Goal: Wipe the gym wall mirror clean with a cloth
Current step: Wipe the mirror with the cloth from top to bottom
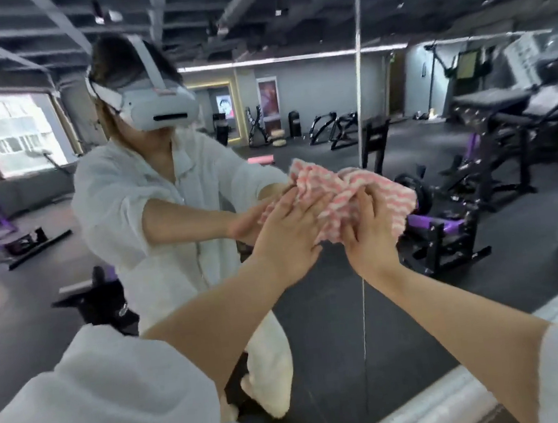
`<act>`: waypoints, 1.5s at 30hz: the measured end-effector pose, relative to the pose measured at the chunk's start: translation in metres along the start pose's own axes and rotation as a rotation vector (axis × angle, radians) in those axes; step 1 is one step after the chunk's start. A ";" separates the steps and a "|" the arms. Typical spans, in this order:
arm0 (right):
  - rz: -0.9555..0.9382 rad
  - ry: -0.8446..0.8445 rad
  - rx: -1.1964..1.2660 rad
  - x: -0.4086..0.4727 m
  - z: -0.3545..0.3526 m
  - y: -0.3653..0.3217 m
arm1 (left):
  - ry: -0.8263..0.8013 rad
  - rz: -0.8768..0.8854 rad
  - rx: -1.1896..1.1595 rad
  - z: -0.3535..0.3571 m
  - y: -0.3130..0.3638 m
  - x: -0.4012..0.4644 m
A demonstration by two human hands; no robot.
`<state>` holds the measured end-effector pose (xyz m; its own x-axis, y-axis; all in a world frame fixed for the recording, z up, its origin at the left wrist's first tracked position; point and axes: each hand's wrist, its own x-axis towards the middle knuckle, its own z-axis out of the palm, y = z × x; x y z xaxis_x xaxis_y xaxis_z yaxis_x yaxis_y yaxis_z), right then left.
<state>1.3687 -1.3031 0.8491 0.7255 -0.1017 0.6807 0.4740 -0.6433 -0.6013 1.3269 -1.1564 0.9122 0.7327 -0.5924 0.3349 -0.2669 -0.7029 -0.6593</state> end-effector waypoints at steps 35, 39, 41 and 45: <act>-0.575 0.077 -0.512 0.398 -0.217 -0.123 | 0.331 -0.531 0.202 -0.245 -0.181 0.262; -0.574 0.109 -0.404 0.421 -0.238 -0.146 | 0.404 -0.530 0.202 -0.266 -0.207 0.281; -0.574 0.115 -0.385 0.428 -0.243 -0.154 | 0.423 -0.531 0.215 -0.273 -0.217 0.287; -0.581 0.156 -0.367 0.442 -0.246 -0.163 | 0.486 -0.528 0.217 -0.278 -0.232 0.295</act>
<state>1.4894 -1.4294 1.3512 0.3126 0.2461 0.9174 0.5440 -0.8381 0.0394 1.4309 -1.2780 1.3512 0.3570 -0.3400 0.8700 0.2103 -0.8782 -0.4295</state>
